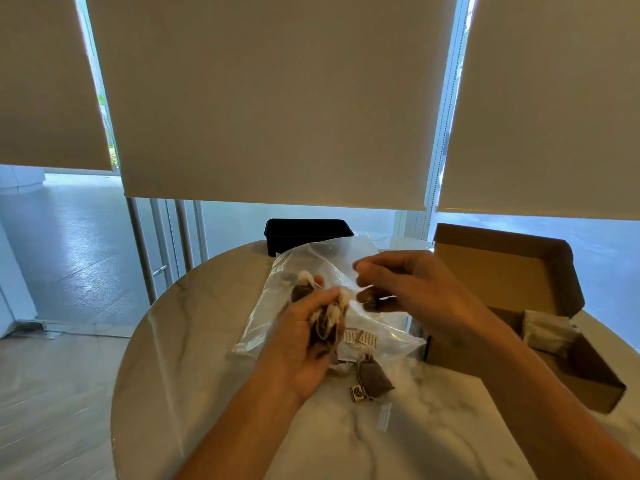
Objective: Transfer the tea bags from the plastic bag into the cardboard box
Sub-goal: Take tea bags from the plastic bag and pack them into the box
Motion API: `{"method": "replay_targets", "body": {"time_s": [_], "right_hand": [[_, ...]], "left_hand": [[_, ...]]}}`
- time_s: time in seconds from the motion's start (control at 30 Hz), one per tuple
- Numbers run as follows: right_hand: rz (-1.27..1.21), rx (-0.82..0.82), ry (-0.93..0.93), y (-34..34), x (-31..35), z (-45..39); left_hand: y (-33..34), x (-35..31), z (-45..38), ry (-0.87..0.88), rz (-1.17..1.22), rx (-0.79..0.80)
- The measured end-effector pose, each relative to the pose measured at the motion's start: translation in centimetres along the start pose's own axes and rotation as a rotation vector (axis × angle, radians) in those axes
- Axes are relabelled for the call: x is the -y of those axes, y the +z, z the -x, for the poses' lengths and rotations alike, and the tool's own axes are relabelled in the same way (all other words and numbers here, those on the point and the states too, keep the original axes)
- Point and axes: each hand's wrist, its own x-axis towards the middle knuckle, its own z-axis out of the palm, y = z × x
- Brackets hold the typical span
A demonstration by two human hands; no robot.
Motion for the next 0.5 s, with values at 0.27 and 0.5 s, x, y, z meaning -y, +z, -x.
{"method": "replay_targets", "body": {"time_s": [0.27,0.5], "right_hand": [[0.66,0.136,0.167,0.2,-5.6,1.4],[0.86,0.125,0.091,1.7,-6.5,1.8]], "left_hand": [[0.1,-3.6,-2.8,0.146,-0.148,-0.042],[1.6,-3.3,-4.6,0.209,-0.402,0.037]]}}
